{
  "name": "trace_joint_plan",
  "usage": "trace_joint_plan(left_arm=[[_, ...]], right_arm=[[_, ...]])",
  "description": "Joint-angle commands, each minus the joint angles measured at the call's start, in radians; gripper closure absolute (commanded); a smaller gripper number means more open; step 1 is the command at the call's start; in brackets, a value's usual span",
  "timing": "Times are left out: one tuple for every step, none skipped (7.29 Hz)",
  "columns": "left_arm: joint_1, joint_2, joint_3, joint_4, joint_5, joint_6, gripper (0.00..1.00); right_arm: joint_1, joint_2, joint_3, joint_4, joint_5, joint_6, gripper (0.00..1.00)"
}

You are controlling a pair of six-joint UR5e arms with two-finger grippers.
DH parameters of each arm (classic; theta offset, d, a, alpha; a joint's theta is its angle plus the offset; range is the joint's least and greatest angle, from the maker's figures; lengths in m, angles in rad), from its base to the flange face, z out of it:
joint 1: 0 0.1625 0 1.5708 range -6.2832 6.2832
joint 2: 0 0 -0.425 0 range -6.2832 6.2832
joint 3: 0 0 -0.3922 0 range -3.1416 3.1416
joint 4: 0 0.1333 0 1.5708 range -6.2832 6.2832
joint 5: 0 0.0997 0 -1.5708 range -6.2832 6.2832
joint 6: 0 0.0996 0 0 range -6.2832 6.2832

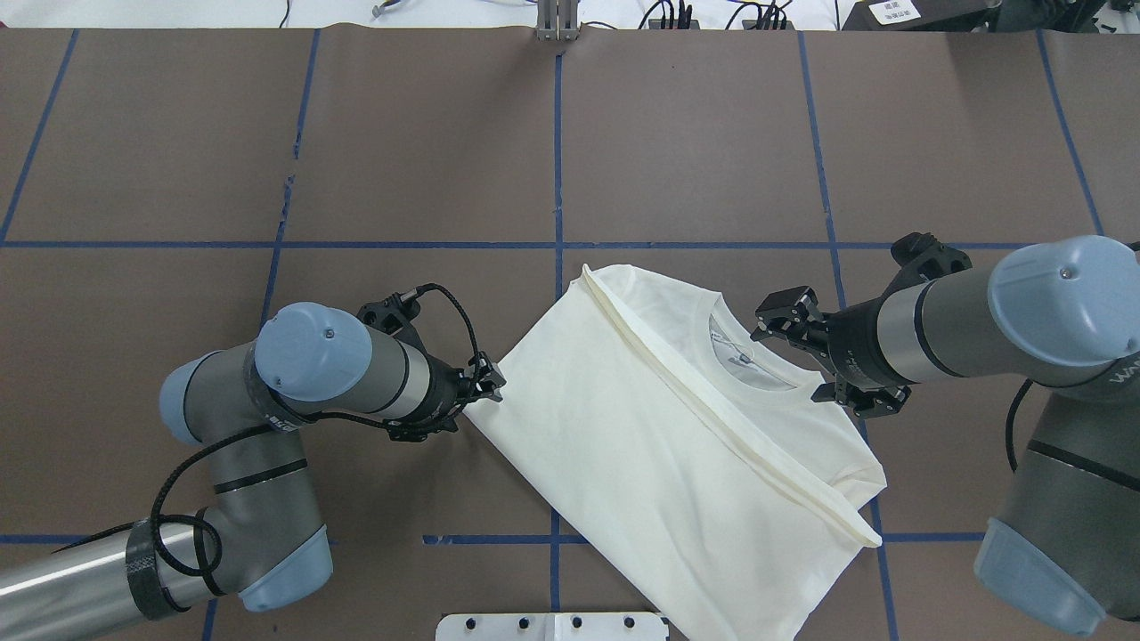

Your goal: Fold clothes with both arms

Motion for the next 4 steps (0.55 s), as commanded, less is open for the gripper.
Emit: trace_joint_plan(left_arm=[[0.001, 0.001, 0.005, 0.001, 0.001, -0.018, 0.67], [0.000, 0.003, 0.007, 0.001, 0.001, -0.018, 0.92], [0.000, 0.001, 0.007, 0.003, 0.001, -0.018, 1.00], [-0.002, 0.003, 0.007, 0.003, 0.001, -0.015, 1.00]], right_arm=[[0.002, 0.001, -0.017, 0.000, 0.000, 0.000, 0.00], [0.001, 0.003, -0.028, 0.001, 0.001, 0.000, 0.00], [0.001, 0.009, -0.030, 0.001, 0.001, 0.001, 0.00], [0.001, 0.009, -0.031, 0.001, 0.001, 0.000, 0.00]])
